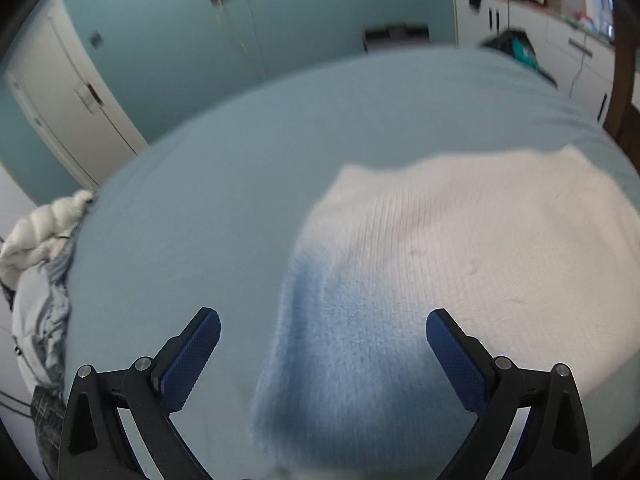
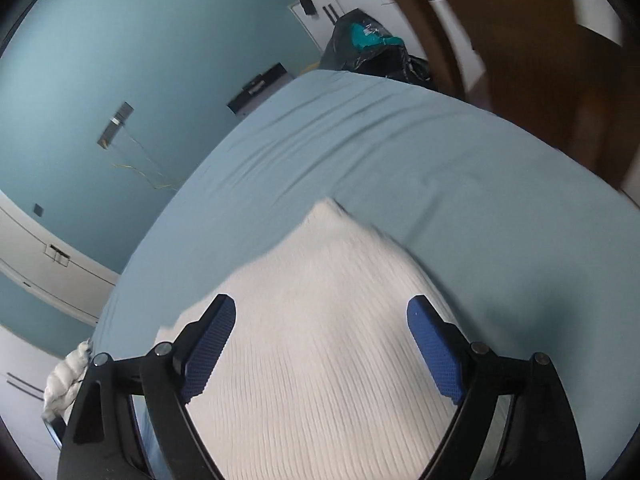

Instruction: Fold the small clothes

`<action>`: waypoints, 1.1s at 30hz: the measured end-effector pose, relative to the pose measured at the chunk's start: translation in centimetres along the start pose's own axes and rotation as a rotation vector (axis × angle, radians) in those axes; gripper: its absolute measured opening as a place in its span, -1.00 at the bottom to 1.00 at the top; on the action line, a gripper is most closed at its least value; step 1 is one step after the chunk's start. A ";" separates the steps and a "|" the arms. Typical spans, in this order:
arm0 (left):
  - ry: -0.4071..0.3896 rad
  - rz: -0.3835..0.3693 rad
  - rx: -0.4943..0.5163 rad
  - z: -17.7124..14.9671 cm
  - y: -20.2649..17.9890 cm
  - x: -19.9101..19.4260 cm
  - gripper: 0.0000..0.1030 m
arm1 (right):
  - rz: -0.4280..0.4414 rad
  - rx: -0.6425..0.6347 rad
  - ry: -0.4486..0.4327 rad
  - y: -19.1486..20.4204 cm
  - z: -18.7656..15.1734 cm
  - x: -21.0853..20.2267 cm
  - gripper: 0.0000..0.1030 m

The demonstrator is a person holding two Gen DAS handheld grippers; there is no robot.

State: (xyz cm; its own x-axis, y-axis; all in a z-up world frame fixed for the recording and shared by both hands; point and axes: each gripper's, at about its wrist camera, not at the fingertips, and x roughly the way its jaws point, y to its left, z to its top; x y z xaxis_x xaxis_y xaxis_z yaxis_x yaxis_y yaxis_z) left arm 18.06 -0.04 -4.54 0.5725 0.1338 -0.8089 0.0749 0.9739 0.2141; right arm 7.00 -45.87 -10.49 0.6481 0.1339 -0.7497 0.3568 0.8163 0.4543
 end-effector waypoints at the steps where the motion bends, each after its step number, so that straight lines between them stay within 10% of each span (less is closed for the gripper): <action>1: -0.009 -0.014 -0.018 -0.6 0.1 -1.1 1.00 | -0.018 -0.004 -0.005 -0.6 -1.7 -1.4 0.66; 10: 0.200 -0.017 -0.183 -7.8 1.5 -1.0 0.99 | -0.383 -0.336 -0.049 1.1 -8.4 -3.9 0.66; 17: 0.286 -0.058 -0.288 -9.6 1.4 0.8 0.99 | -0.527 -0.283 -0.065 -0.9 -7.4 -3.9 0.66; 33: 0.347 -0.147 -0.363 -8.7 2.1 3.7 0.98 | 0.003 0.231 0.463 -7.9 -7.6 1.9 0.66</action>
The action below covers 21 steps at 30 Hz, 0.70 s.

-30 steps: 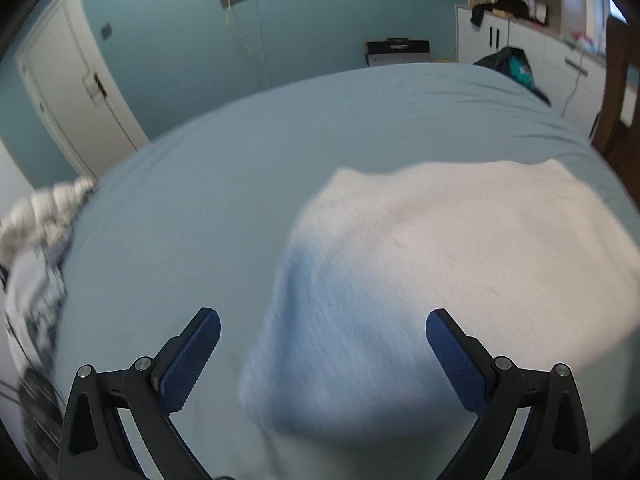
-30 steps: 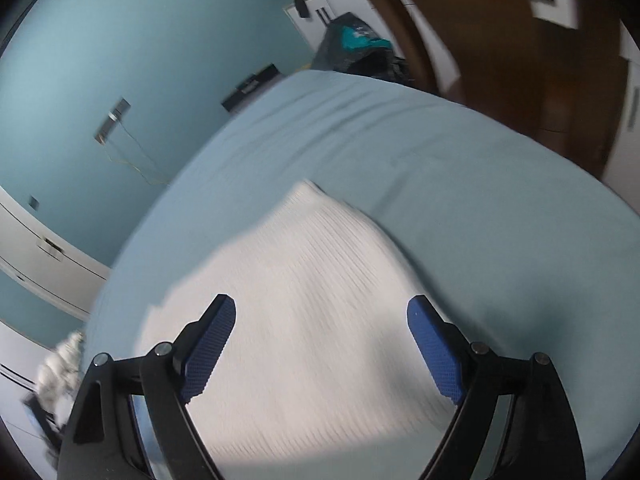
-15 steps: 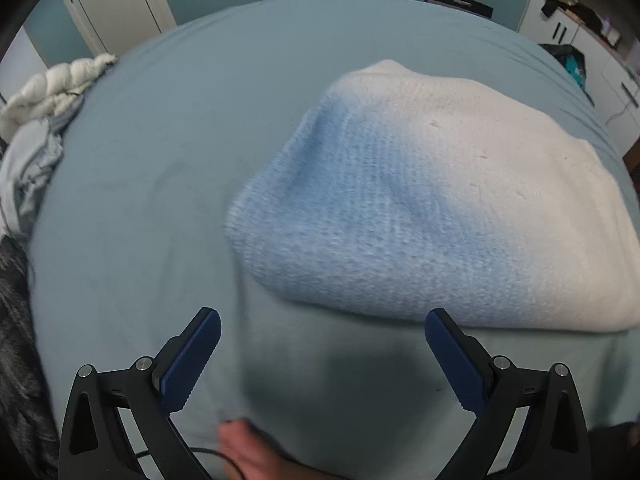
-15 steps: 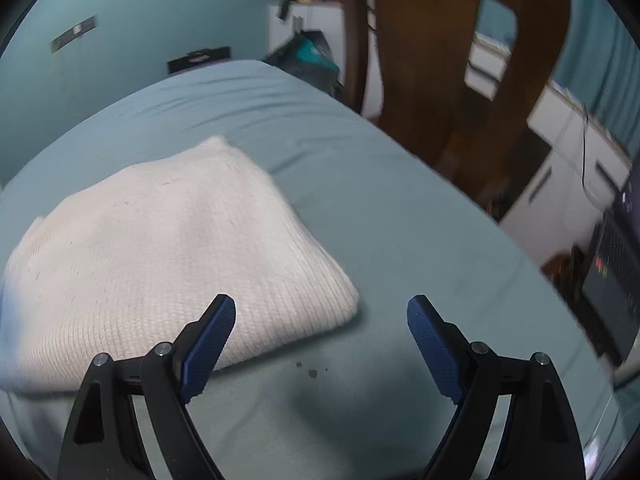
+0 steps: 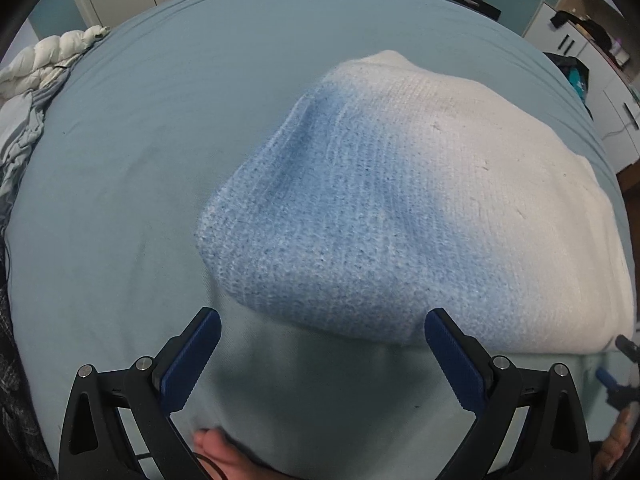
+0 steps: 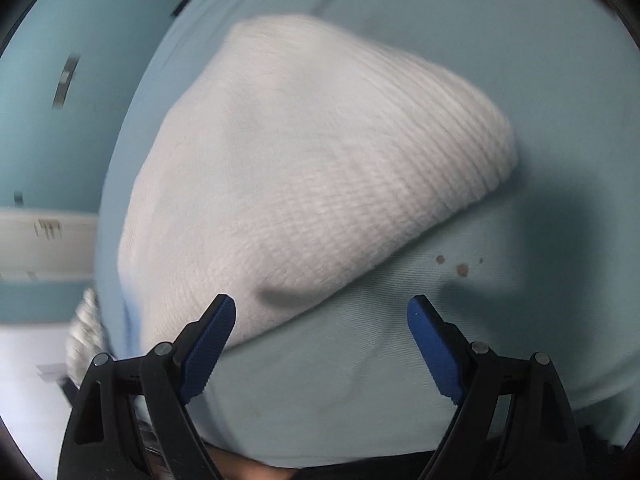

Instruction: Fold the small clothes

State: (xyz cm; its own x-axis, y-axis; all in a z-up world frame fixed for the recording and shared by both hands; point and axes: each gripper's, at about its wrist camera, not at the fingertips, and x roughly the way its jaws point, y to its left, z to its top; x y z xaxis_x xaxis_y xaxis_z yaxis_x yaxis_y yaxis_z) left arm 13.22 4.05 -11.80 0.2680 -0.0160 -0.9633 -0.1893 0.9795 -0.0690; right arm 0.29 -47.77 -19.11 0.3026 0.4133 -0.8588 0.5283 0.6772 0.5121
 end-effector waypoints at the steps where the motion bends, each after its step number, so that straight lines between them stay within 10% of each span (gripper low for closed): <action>1: 0.008 -0.007 -0.004 0.1 0.0 0.4 0.98 | 0.035 0.060 0.011 -0.9 0.4 0.4 0.66; 21: 0.049 -0.117 -0.166 1.6 2.9 2.4 0.98 | 0.183 0.260 -0.004 -3.5 2.1 2.0 0.53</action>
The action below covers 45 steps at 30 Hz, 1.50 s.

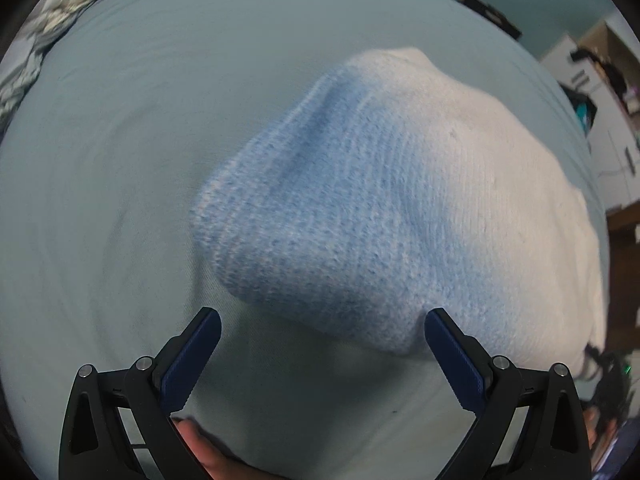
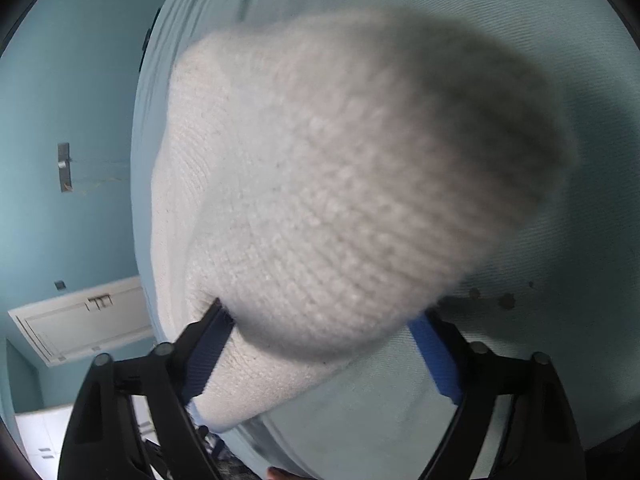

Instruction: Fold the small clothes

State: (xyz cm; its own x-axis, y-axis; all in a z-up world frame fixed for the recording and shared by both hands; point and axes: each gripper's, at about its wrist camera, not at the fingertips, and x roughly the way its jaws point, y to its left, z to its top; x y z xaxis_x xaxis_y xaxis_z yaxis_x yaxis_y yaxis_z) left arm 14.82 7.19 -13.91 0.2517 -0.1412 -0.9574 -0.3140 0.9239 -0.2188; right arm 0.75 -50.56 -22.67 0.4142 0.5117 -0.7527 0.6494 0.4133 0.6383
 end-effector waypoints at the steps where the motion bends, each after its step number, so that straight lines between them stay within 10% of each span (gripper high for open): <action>1: -0.005 -0.017 -0.020 0.1 0.4 -0.1 0.98 | 0.018 0.003 -0.013 0.2 -0.2 -0.2 0.45; 14: 0.063 -0.128 -0.110 0.6 2.0 0.7 0.98 | 0.001 -0.047 -0.115 2.5 -1.6 -0.6 -0.27; 24: -0.005 -0.043 -0.168 0.6 0.6 0.9 0.99 | -0.074 -0.165 -0.232 5.0 -2.5 -0.5 -0.31; 31: 0.196 -0.264 -0.431 0.5 1.3 6.1 0.98 | -0.092 -0.167 -0.224 4.5 -1.7 -0.1 -0.31; 45: 0.194 -0.336 -0.484 1.2 1.6 4.9 -0.29 | -0.077 -0.181 -0.233 5.4 -1.2 -0.2 -0.32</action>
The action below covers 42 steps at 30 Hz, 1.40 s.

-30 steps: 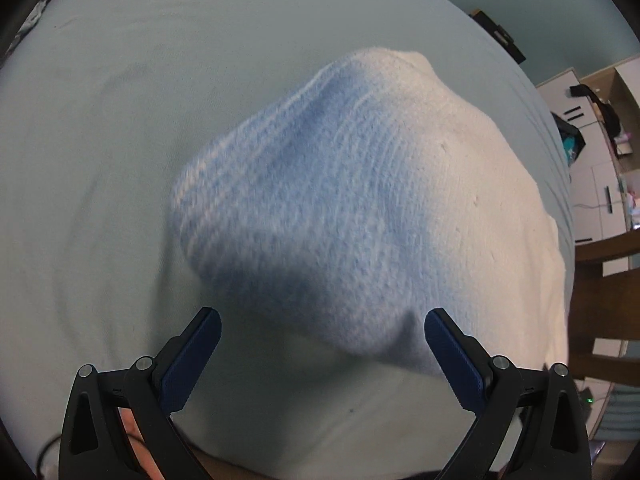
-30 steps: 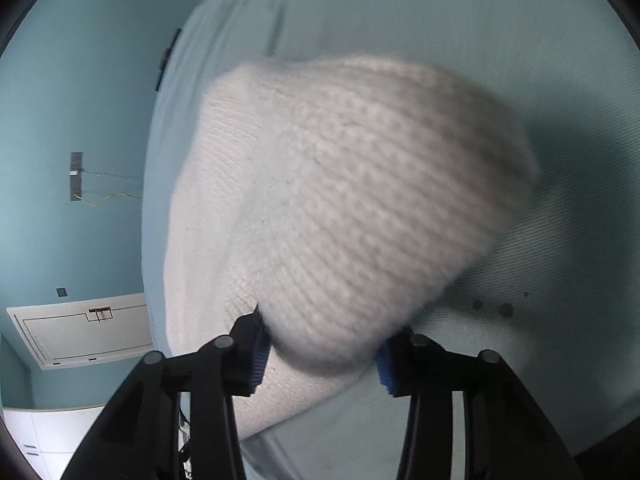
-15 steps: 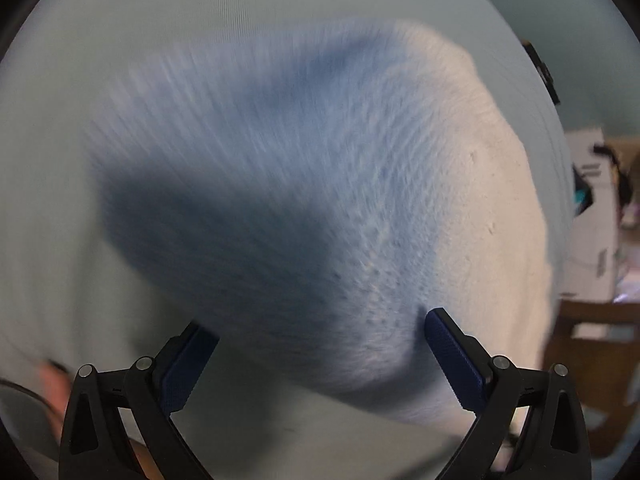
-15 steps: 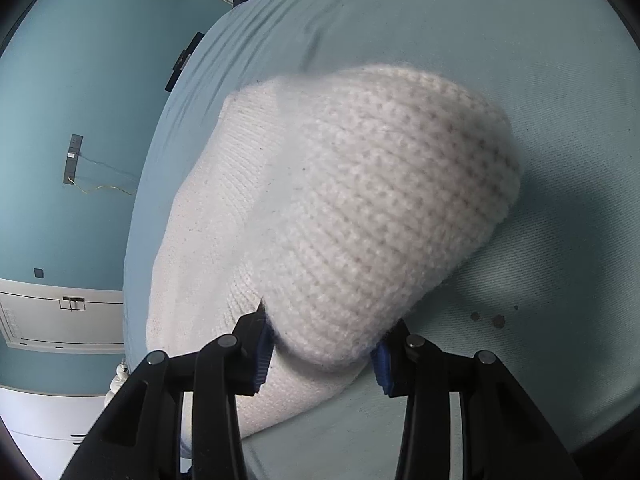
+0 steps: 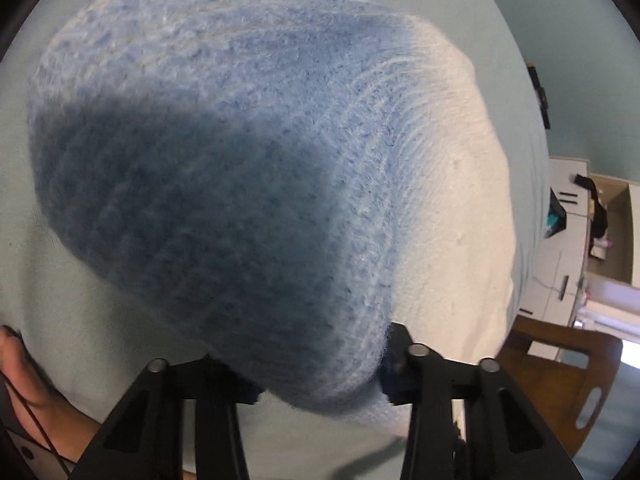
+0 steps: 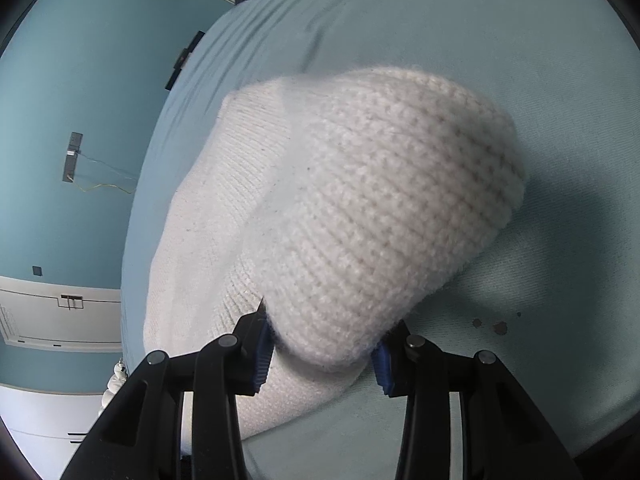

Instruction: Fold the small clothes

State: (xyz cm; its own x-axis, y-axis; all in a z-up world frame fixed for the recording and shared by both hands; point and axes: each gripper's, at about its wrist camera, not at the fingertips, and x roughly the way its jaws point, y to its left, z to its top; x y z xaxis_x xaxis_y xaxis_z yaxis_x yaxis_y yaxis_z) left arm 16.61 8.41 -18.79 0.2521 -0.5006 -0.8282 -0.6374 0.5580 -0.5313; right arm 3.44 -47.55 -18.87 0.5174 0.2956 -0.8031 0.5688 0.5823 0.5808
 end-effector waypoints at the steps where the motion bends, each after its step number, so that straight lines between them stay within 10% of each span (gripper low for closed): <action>1: -0.011 0.003 0.022 -0.3 0.3 -0.4 -0.33 | 0.011 -0.006 -0.006 0.0 0.0 -0.3 -0.33; 11: -0.098 0.024 0.312 -3.5 -1.5 -7.1 -0.41 | 0.027 -0.076 -0.027 0.3 -2.9 -4.7 -0.37; 28: 0.105 0.080 0.279 -9.8 7.6 -13.6 -0.41 | -0.095 -0.133 0.315 -0.6 -6.0 -9.4 -0.37; 42: 0.163 0.009 0.130 -4.8 -0.2 -13.5 -0.41 | -0.012 0.013 0.467 2.3 -0.5 -10.9 -0.36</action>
State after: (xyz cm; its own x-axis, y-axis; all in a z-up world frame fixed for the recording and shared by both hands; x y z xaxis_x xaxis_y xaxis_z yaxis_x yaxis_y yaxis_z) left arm 9.82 11.93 -6.62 0.1186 -0.5897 -0.7989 -0.5370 0.6387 -0.5511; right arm -1.19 -49.09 -8.82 0.1695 0.5999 -0.7819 0.5827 0.5788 0.5704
